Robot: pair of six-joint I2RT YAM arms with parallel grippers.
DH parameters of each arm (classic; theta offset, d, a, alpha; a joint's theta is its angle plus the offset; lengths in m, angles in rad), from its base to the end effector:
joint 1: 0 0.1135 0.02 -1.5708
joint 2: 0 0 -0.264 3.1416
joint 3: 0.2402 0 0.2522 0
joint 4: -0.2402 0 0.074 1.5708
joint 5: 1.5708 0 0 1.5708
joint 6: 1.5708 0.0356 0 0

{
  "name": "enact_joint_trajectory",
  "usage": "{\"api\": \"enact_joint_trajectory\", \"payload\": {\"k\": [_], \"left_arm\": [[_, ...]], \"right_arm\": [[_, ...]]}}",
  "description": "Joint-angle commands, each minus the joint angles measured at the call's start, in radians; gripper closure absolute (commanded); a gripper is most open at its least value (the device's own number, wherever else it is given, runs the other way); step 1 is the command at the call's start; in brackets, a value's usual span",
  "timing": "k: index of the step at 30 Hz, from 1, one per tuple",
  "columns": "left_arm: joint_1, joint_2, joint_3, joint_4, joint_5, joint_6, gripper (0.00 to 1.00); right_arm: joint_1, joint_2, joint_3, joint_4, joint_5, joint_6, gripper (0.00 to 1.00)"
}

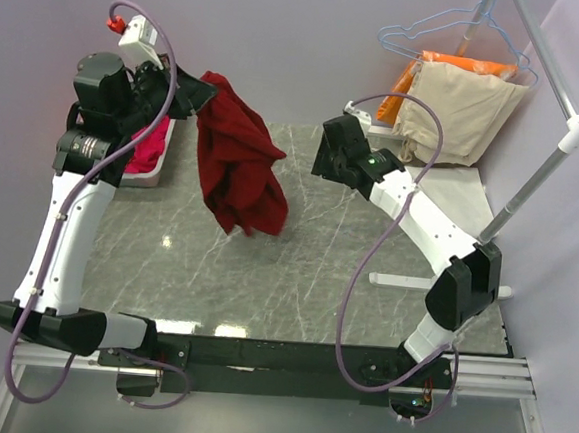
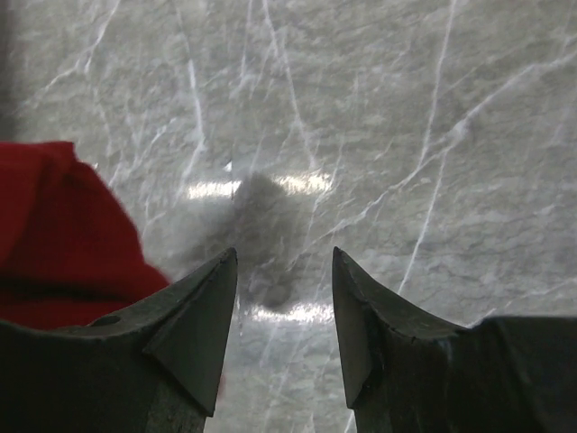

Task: Fold and stack the t-shirts
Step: Move the tshirt to the center of the board, then flatten the tshirt out

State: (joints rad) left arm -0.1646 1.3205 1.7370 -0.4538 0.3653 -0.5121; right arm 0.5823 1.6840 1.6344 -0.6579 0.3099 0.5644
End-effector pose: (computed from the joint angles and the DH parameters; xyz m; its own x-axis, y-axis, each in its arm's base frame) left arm 0.2559 -0.0554 0.5192 -0.2796 -0.4175 -0.8646 0.4224 0.7552 -0.5013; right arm 0.3229 0.1996 0.3535 -0.6352 0.1917 -0.7481 0.0114 0.9709 0.2391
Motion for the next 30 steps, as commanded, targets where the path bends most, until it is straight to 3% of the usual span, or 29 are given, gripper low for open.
{"api": "enact_joint_trajectory", "payload": {"k": [1,13,22,30], "left_arm": [[-0.007,-0.046,-0.011,0.070,0.139,0.006,0.98],[-0.041,0.008,-0.283,-0.025,-0.242,-0.104,0.99],[-0.081,0.045,-0.297,-0.097,-0.593,-0.181,0.99],[-0.085,0.062,-0.280,-0.125,-0.628,-0.175,0.99]], "right_arm": [[-0.002,-0.083,-0.077,0.102,-0.087,-0.006,0.46],[0.019,-0.021,-0.217,0.136,-0.472,-0.141,0.46],[0.125,0.175,-0.127,0.070,-0.422,-0.193,0.46],[0.146,0.345,-0.027,0.012,-0.332,-0.163,0.47]]}}
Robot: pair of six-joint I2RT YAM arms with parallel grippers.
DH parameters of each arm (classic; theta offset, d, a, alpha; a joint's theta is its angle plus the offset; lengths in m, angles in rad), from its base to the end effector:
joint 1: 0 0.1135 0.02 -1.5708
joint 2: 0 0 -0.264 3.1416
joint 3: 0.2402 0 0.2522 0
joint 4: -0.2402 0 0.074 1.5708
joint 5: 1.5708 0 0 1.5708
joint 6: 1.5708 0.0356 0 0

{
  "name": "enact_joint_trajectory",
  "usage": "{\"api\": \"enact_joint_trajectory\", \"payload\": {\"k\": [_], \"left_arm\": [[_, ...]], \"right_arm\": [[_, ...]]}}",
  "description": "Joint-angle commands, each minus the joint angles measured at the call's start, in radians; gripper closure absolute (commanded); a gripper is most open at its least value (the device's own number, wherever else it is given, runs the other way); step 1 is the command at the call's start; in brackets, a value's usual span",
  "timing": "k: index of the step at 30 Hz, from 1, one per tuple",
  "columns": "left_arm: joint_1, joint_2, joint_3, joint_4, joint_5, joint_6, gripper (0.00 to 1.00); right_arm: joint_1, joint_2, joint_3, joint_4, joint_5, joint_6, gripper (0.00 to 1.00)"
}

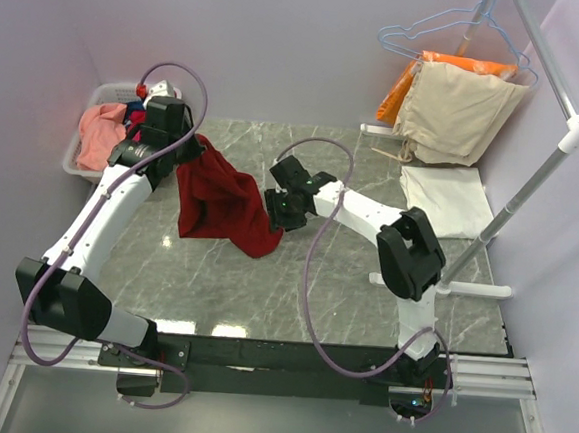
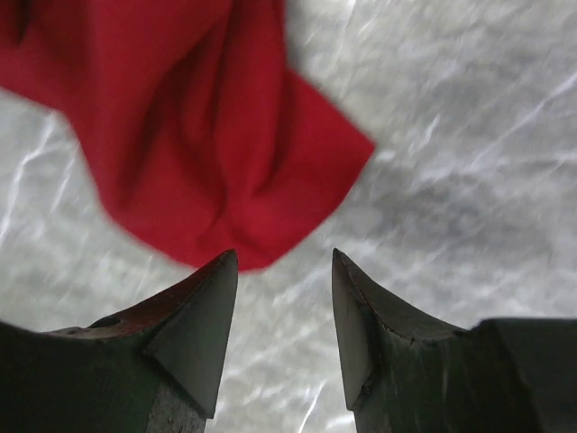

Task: Fold and stack the t-shirts
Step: Flatten the tshirt out

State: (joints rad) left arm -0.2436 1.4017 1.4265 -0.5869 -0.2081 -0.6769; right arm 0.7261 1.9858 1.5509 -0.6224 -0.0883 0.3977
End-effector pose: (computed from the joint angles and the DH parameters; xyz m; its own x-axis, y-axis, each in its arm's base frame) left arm 0.3036 -0.0679 0.3818 -0.4448 -0.5210 -0.7286 -0.2723 0.8536 -0.4442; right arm 0.3177 0.2863 0.2110 -0.8692 -0.2558 -0.4231 -0.3873 0.8842 0.2611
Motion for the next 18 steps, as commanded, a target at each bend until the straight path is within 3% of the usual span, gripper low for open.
{"api": "enact_joint_trajectory", "payload": {"k": [1,12,15,18], "left_arm": [[-0.006,-0.020,0.031,0.007,-0.053,-0.007,0.99],[-0.006,-0.040,0.031,-0.021,-0.076,0.033,0.99],[-0.006,-0.047,0.028,-0.025,-0.080,0.034,0.99],[-0.006,-0.055,0.022,-0.027,-0.086,0.036,0.99]], "right_arm": [[0.004,0.050,0.054,-0.016,0.076,0.006,0.47],[0.015,0.200,0.176,-0.039,0.099,0.000,0.47],[0.019,0.252,0.230,-0.074,0.091,-0.002,0.51],[0.027,0.274,0.242,-0.082,0.071,-0.005,0.66]]}}
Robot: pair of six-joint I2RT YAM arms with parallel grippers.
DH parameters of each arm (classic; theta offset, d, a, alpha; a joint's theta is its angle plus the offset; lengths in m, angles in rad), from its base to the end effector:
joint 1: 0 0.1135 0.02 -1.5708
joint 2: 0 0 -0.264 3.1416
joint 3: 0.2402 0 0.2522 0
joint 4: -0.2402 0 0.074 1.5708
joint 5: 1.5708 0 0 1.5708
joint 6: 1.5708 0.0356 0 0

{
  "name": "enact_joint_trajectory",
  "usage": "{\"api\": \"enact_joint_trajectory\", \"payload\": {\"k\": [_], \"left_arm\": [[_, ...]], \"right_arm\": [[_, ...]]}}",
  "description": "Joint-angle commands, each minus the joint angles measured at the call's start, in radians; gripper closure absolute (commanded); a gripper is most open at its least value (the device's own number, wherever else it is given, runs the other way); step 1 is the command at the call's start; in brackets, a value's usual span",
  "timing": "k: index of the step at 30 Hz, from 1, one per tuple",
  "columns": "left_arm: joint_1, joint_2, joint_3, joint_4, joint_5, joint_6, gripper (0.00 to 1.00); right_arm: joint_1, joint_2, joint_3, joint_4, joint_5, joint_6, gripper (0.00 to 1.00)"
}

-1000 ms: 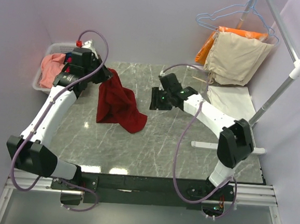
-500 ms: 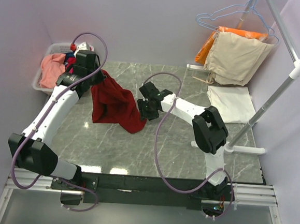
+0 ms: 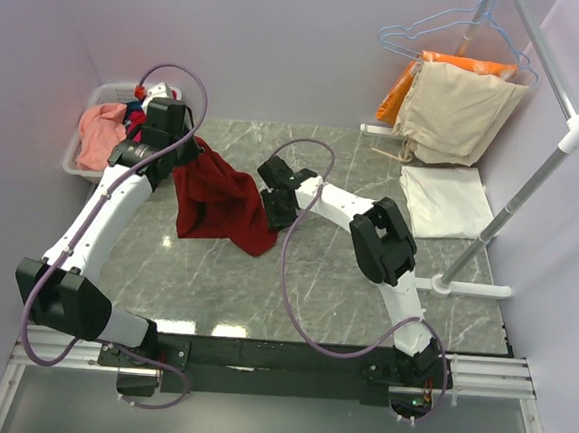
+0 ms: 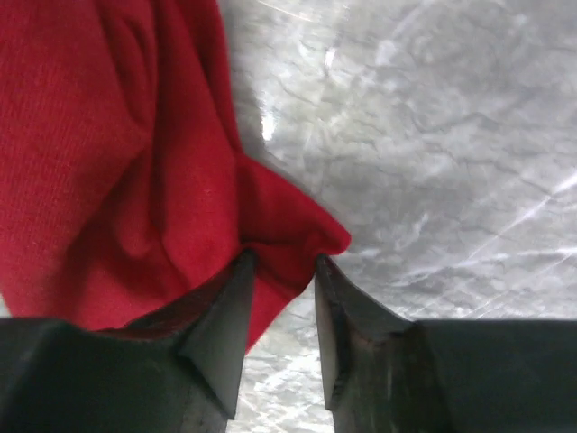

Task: Fold and stack the t-shirts
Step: Flatten the tshirt out

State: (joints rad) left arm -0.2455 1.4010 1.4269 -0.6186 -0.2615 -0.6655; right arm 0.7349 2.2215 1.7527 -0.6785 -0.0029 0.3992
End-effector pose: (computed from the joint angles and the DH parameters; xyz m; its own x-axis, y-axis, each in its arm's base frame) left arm 0.3016 -0.0661 0.3795 -0.4428 -0.5040 -0.7416 -0.3135 0.8619 -0.3985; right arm 0.3491 0.3156 0.1665 -0.8841 -0.2752 -0.3776 -0.3557 0.9204 0.1622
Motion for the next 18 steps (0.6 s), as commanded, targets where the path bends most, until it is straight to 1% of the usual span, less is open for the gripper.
{"api": "enact_joint_trajectory", "payload": {"k": [1,2,3,6,10,11,14,15,16,18], "left_arm": [[-0.005,-0.059,0.021,0.005,-0.041,0.026,0.99],[-0.005,-0.060,0.020,0.000,-0.045,0.024,0.99],[-0.005,-0.065,0.020,-0.001,-0.051,0.023,0.99],[-0.005,-0.076,0.027,-0.007,-0.079,0.023,0.99],[-0.005,-0.085,0.075,-0.033,-0.136,0.038,0.99],[-0.005,-0.086,0.090,-0.042,-0.165,0.043,0.99],[-0.005,-0.092,0.164,-0.066,-0.212,0.060,0.99],[-0.005,-0.099,0.177,-0.067,-0.219,0.069,0.99],[-0.005,-0.102,0.190,-0.069,-0.226,0.075,0.99],[-0.003,-0.111,0.217,-0.070,-0.232,0.090,0.99]], "right_arm": [[0.023,0.041,0.042,-0.024,-0.011,-0.008,0.81],[0.023,0.040,0.044,-0.032,-0.008,-0.007,0.92],[0.024,0.040,0.047,-0.039,0.001,-0.002,1.00],[0.031,-0.003,0.019,-0.044,0.073,0.006,1.00],[0.032,-0.156,-0.050,-0.038,0.203,0.029,1.00],[0.032,-0.186,-0.065,-0.053,0.268,0.035,1.00],[0.023,-0.295,-0.074,-0.093,0.374,0.049,1.00],[0.011,-0.322,-0.076,-0.101,0.426,0.052,1.00],[0.005,-0.379,-0.076,-0.107,0.451,0.056,1.00],[-0.024,-0.433,-0.068,-0.125,0.510,0.061,1.00]]}}
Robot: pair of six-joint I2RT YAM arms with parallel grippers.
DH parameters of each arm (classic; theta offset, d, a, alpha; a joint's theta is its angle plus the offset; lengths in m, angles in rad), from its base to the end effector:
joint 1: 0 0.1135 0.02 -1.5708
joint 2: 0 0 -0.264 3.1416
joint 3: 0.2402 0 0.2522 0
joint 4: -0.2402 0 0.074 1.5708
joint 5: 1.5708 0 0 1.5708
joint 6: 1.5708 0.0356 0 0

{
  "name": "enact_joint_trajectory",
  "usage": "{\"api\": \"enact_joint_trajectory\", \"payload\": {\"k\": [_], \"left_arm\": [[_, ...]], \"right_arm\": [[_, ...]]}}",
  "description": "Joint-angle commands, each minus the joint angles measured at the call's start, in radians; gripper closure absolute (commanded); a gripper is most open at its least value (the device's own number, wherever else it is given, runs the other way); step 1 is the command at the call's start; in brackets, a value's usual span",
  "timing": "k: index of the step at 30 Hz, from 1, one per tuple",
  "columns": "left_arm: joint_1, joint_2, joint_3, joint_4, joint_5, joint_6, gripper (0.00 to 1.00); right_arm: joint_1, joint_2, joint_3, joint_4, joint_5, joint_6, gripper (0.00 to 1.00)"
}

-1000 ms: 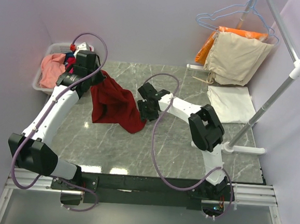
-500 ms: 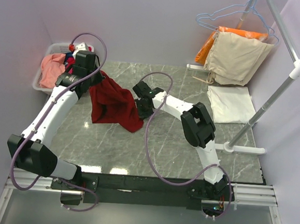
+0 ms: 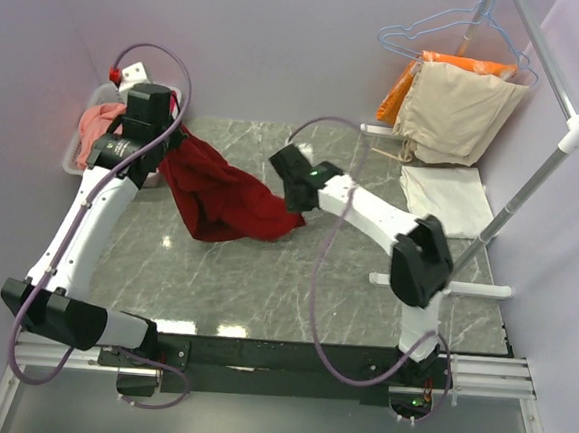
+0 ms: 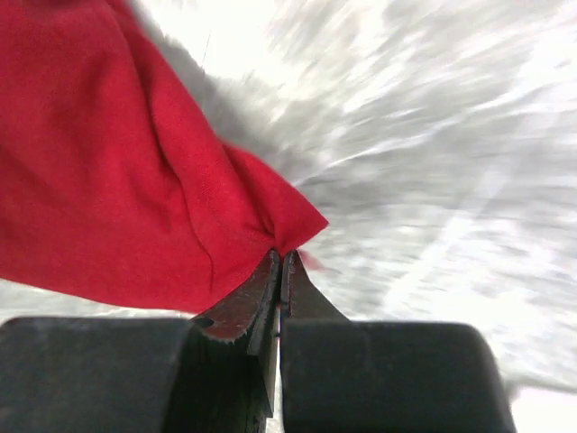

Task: Fold and stack the t-shirts
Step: Flatten the tshirt out

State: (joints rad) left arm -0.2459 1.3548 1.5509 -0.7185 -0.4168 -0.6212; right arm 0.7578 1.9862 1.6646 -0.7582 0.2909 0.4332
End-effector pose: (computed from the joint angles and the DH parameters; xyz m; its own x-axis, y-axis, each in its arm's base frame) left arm 0.2793 -0.0552 0.4248 -0.3250 -0.4671 -0.8223 -0.3774 0.8613 -0.3401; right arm 0.3185 0.2874 0.2392 -0.8165 -0.2190 -0.5341 -0.2396 0.9704 -0.0316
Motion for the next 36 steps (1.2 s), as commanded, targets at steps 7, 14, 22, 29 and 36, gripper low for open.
{"api": "enact_joint_trajectory", "payload": {"k": [7,14,22,29,36], "left_arm": [[-0.003,-0.083,0.153,0.011,-0.069,0.077,0.99],[-0.003,-0.143,0.210,0.013,-0.096,0.098,0.96],[-0.003,-0.255,0.222,0.001,-0.036,0.129,0.90],[-0.003,-0.326,0.321,-0.146,0.029,0.208,0.84],[-0.004,-0.252,0.236,-0.064,0.117,0.233,0.81]], "right_arm": [[-0.112,-0.401,0.118,-0.056,0.324,-0.026,1.00],[-0.114,-0.541,0.192,-0.004,0.392,-0.068,1.00],[-0.112,-0.846,0.031,0.197,0.350,-0.134,1.00],[-0.107,-0.986,-0.080,0.182,0.228,-0.117,1.00],[-0.109,-1.018,-0.222,0.204,0.215,-0.021,1.00]]}}
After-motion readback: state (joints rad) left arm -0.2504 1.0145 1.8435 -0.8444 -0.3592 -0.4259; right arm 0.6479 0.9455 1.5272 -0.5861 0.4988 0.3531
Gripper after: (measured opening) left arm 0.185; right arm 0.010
